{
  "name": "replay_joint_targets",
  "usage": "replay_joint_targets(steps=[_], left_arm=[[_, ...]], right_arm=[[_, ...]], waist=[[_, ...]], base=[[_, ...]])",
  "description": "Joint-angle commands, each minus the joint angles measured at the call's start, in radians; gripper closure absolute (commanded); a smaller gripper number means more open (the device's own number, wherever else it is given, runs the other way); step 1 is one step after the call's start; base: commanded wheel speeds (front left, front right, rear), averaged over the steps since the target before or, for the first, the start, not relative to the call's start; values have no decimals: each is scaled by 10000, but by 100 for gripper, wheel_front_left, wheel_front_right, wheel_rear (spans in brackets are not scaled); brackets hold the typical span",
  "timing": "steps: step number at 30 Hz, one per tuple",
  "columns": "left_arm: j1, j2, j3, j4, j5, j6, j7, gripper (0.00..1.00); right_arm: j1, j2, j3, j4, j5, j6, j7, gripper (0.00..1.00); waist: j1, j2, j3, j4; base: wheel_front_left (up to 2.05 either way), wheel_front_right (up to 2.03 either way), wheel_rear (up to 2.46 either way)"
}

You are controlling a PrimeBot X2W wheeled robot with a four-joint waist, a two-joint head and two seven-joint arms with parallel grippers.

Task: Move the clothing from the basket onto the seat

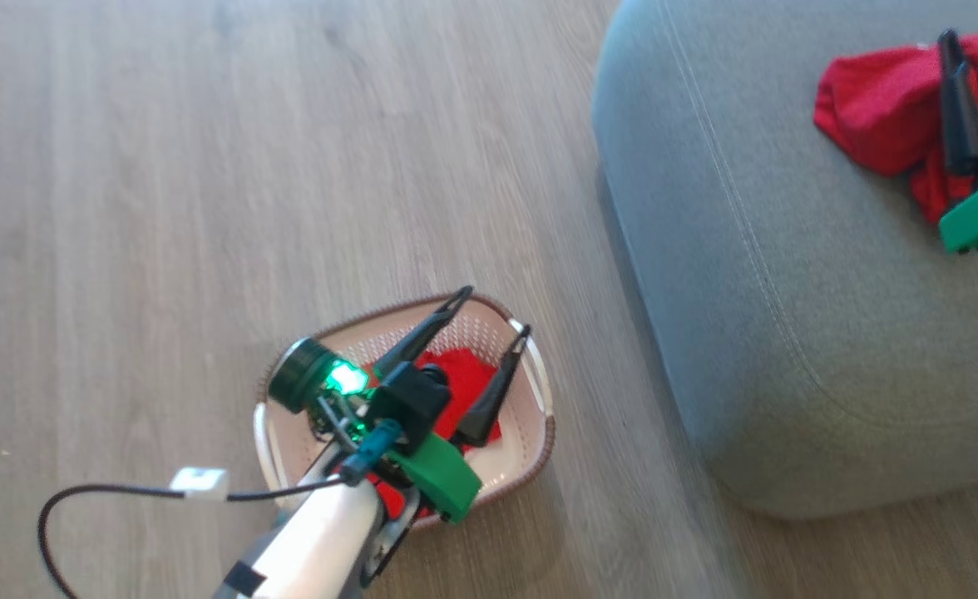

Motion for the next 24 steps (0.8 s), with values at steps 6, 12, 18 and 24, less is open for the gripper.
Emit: replay_joint_targets(steps=[6, 12, 18, 24], left_arm=[[337, -169, 1464, -332, -328, 424, -51, 0], [811, -262, 2496, -499, -484, 883, -51, 0], [1293, -304, 3295, -1068, -475, 1329, -51, 0], [1811, -310, 3795, -1471, -824, 1799, -51, 0]], right_arm=[[1471, -48, 141, -2393, 449, -2, -64, 0], [2999, 676, -267, -3698, 279, -2, -64, 0], [4343, 1586, -567, -4771, -131, -2, -64, 0], [5390, 2291, -573, -5022, -843, -2, -64, 0]], waist=[[1, -1, -1004, 746], [1, -1, -1446, 1324], [1, -1, -1665, 1792], [1, -1, -1806, 2014]], base=[[0, 0, 0], [0, 0, 0], [0, 0, 0], [0, 0, 0]])
